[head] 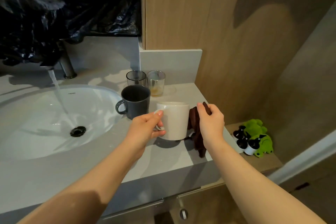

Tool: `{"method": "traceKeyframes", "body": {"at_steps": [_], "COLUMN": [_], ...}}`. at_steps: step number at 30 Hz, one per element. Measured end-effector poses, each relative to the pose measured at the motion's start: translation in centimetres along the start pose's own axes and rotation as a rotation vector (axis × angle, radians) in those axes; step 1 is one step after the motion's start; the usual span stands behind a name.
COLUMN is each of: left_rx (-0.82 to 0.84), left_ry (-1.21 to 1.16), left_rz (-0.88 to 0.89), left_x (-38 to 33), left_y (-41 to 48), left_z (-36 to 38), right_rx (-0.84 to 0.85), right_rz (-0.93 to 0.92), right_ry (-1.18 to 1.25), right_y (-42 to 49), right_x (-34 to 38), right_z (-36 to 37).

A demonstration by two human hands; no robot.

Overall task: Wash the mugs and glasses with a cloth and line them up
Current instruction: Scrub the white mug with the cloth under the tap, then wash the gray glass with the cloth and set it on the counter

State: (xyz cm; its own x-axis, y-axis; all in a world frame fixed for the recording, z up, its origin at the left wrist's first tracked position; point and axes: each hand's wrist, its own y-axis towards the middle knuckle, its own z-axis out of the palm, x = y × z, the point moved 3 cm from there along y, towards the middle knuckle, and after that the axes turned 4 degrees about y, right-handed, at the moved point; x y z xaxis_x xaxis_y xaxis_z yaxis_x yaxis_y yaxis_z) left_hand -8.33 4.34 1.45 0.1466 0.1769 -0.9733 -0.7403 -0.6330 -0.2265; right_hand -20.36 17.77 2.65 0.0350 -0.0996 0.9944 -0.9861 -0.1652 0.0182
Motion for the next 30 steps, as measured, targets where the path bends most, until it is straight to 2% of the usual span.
{"method": "traceKeyframes", "body": {"at_steps": [12, 23, 27, 30], "left_rx": [-0.042, -0.034, -0.052, -0.042], "left_ry": [0.126, 0.186, 0.313, 0.47], "left_rz": [0.178, 0.071, -0.071, -0.045], "left_x": [1.6, 2.4, 1.8, 0.2], "left_y": [4.1, 5.5, 5.5, 5.1], "left_z": [3.1, 2.8, 2.4, 1.2], "right_rx": [0.053, 0.077, 0.082, 0.092], "right_rz": [0.043, 0.089, 0.079, 0.044], "right_ry": [-0.033, -0.059, -0.048, -0.049], "right_y": [3.5, 4.0, 3.9, 3.8], "right_x": [-1.4, -2.0, -1.5, -0.3], "right_z": [1.4, 2.6, 2.4, 2.2]}}
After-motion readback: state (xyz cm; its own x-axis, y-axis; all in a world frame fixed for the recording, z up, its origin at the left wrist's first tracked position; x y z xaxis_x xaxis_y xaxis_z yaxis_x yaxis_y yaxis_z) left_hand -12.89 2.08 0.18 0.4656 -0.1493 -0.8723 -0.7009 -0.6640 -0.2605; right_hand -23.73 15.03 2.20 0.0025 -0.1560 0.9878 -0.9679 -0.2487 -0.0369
